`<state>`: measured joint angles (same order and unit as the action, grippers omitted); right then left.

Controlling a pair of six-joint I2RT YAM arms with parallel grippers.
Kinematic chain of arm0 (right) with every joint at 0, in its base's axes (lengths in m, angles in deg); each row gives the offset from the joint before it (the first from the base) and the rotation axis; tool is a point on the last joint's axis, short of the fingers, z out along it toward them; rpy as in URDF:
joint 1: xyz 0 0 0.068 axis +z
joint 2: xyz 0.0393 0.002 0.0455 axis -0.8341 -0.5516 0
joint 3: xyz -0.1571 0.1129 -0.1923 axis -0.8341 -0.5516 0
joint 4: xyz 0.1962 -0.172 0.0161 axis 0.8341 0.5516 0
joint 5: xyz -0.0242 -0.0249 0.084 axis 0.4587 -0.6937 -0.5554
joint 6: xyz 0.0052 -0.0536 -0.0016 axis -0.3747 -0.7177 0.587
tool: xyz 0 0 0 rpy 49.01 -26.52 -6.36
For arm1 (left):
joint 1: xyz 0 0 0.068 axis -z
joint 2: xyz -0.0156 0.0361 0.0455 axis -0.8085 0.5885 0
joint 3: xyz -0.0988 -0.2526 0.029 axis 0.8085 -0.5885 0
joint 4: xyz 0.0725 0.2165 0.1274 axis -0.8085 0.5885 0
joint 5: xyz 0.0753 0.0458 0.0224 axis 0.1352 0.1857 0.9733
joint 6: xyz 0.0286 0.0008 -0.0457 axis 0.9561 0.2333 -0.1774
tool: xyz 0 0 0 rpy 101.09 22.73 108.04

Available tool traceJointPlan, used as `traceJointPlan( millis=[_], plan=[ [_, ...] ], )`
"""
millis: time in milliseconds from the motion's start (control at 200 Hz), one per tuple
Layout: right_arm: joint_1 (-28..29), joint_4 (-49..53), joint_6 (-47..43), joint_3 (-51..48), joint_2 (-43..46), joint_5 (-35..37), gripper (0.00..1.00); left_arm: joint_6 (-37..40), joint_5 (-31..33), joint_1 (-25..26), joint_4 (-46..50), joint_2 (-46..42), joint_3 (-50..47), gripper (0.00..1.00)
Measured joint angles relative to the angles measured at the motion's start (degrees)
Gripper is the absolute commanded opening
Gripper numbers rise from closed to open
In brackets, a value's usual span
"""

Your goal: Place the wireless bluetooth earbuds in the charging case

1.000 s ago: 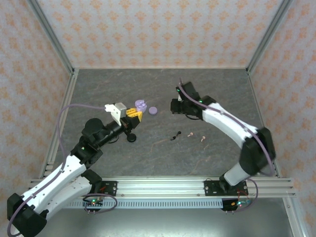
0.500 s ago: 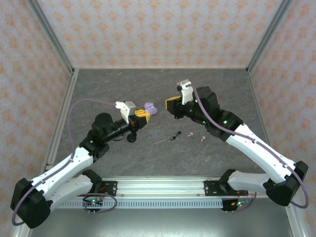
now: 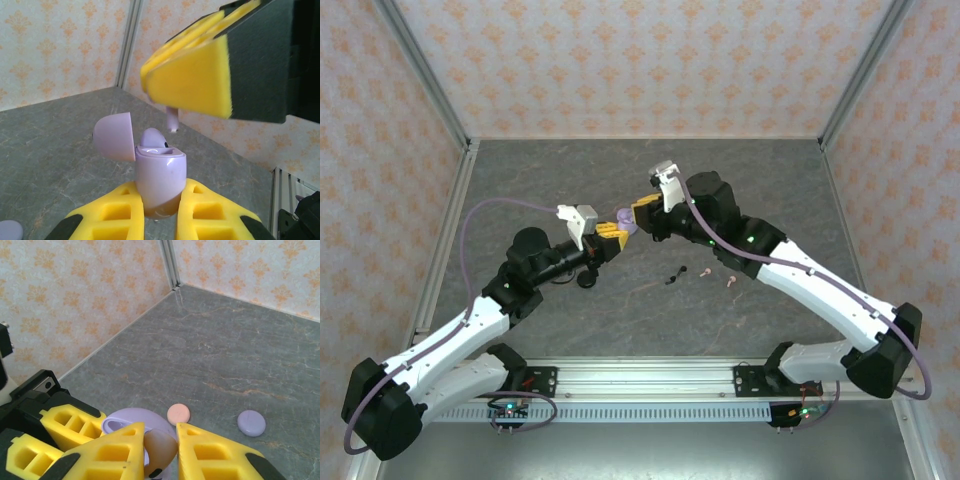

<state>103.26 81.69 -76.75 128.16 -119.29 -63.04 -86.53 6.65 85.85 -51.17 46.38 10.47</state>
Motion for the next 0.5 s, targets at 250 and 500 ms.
traceJointPlan(
  millis=[250,500],
  plan=[
    [0.2,-0.4,0.1,0.1,-1.2,-0.8,0.20,0.0,0.0,0.0,0.1,0.3,0.0,0.00],
    [0.2,-0.4,0.0,0.1,-1.2,-1.7,0.20,0.0,0.0,0.2,0.1,0.3,0.0,0.00]
  ],
)
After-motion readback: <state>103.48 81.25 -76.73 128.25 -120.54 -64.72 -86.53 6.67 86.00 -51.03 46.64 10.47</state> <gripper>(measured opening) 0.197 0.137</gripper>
